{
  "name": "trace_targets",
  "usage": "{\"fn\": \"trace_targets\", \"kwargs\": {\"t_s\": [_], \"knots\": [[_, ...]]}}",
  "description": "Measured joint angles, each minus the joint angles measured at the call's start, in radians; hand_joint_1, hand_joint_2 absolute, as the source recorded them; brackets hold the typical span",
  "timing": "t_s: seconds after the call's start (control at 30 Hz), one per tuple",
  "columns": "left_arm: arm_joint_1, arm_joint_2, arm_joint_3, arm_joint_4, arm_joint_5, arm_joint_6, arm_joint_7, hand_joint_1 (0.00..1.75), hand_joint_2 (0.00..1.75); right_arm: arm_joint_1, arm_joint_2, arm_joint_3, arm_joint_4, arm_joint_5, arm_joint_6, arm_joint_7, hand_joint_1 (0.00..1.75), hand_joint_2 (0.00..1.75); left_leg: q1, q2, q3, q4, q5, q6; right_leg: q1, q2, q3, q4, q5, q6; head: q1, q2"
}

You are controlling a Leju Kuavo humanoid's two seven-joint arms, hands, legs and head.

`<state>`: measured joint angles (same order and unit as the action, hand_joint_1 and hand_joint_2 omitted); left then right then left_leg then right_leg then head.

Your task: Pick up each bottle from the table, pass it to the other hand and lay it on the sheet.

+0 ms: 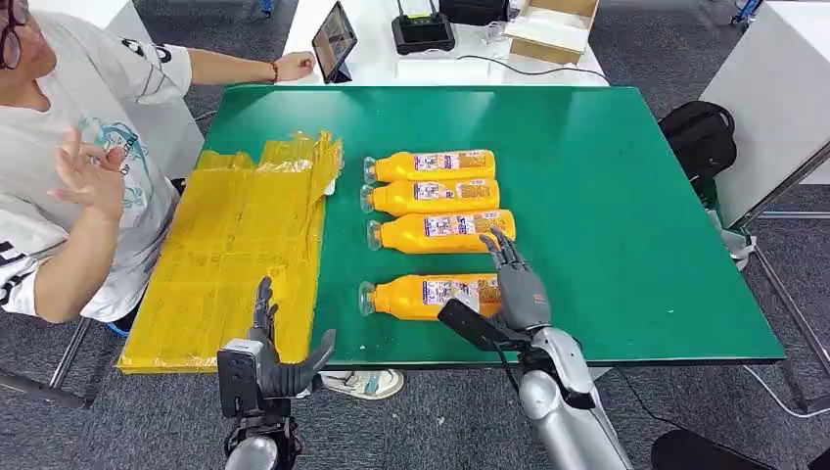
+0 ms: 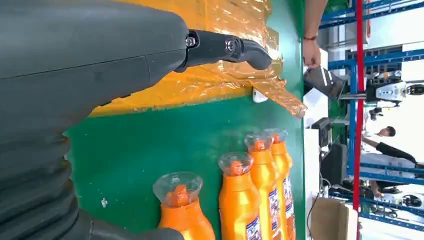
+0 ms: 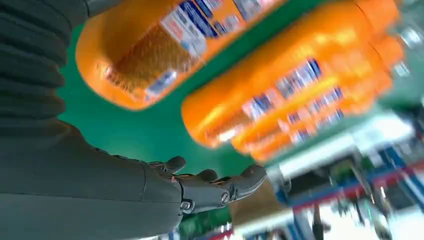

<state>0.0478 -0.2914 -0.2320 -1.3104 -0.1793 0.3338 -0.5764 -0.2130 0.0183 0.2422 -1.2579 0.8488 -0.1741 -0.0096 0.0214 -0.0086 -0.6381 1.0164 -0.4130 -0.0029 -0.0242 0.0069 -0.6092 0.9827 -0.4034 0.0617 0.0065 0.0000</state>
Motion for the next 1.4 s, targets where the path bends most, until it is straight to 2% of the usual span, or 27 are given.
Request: {"fn": "trace_targets", "kwargs": {"t_s": [0.1, 0.37, 0.67, 0.77, 0.9, 1.27, 1.3, 1.33, 1.37, 1.4], "knots": [[-0.002, -0.003, 0.007, 0.003, -0.008, -0.010, 0.004, 0.00, 1.75, -0.036, -0.015, 0.029, 0.077, -0.027, 0.048, 0.003, 0.00, 1.75, 0.000, 0.000, 0.000, 0.000, 0.000, 0.000, 0.000, 0.000, 0.000, 0.000, 0.000, 0.000, 0.000, 0.000], [-0.015, -0.005, 0.023, 0.029, -0.018, -0.029, 0.005, 0.00, 1.75, -0.116, -0.024, 0.092, 0.234, -0.060, 0.077, -0.004, 0.00, 1.75, 0.000, 0.000, -0.001, 0.000, -0.001, 0.000, 0.000, 0.000, -0.001, 0.000, -0.001, 0.000, 0.000, 0.000], [-0.034, -0.005, 0.032, 0.059, -0.018, -0.031, 0.006, 0.00, 1.75, -0.188, -0.024, 0.154, 0.337, -0.116, 0.130, -0.048, 0.00, 1.75, 0.000, 0.000, 0.003, 0.000, -0.001, 0.000, 0.000, 0.000, 0.002, 0.000, -0.001, 0.000, 0.000, 0.000], [-0.035, -0.005, 0.033, 0.066, -0.017, -0.031, 0.006, 0.00, 1.75, -0.207, -0.031, 0.173, 0.356, -0.123, 0.139, -0.037, 0.00, 1.75, 0.000, 0.001, 0.004, 0.000, -0.001, 0.000, 0.000, 0.000, 0.003, 0.000, 0.000, 0.000, 0.000, 0.000], [-0.038, -0.005, 0.034, 0.072, -0.027, -0.027, 0.008, 0.00, 1.75, -0.252, -0.040, 0.207, 0.392, -0.101, 0.178, 0.049, 0.00, 1.75, 0.000, 0.001, 0.005, 0.000, 0.000, 0.000, 0.000, 0.000, 0.004, 0.000, 0.000, 0.000, 0.000, 0.000], [-0.060, -0.005, 0.035, 0.109, -0.028, -0.035, 0.013, 0.00, 1.75, -0.353, -0.069, 0.289, 0.485, -0.143, 0.276, 0.058, 0.00, 1.75, 0.000, 0.000, 0.008, 0.000, 0.000, 0.000, 0.000, 0.000, 0.007, 0.000, 0.000, 0.000, 0.000, 0.000], [-0.062, -0.005, 0.036, 0.113, -0.028, -0.036, 0.014, 0.00, 1.75, -0.357, -0.071, 0.294, 0.491, -0.143, 0.279, 0.058, 0.10, 1.75, 0.000, 0.000, 0.008, 0.000, 0.000, 0.000, 0.000, 0.000, 0.007, 0.000, 0.000, 0.000, 0.000, 0.000], [-0.065, -0.005, 0.035, 0.116, -0.028, -0.037, 0.014, 0.00, 1.75, -0.362, -0.074, 0.300, 0.496, -0.145, 0.281, 0.058, 0.42, 1.75, 0.000, 0.000, 0.008, 0.000, 0.000, 0.000, 0.000, 0.000, 0.007, 0.000, 0.000, 0.000, 0.000, 0.000], [-0.067, -0.005, 0.036, 0.119, -0.028, -0.038, 0.014, 0.00, 1.75, -0.366, -0.076, 0.305, 0.502, -0.148, 0.282, 0.058, 1.15, 1.75, 0.000, 0.000, 0.008, 0.000, 0.000, 0.000, 0.000, 0.000, 0.007, 0.000, 0.000, 0.000, 0.000, 0.000], [-0.068, -0.005, 0.036, 0.121, -0.028, -0.038, 0.014, 0.00, 1.75, -0.370, -0.077, 0.311, 0.506, -0.152, 0.284, 0.058, 1.34, 1.75, 0.000, 0.000, 0.008, 0.000, 0.000, 0.000, 0.000, 0.000, 0.007, 0.000, 0.000, 0.000, 0.000, 0.000]]}}
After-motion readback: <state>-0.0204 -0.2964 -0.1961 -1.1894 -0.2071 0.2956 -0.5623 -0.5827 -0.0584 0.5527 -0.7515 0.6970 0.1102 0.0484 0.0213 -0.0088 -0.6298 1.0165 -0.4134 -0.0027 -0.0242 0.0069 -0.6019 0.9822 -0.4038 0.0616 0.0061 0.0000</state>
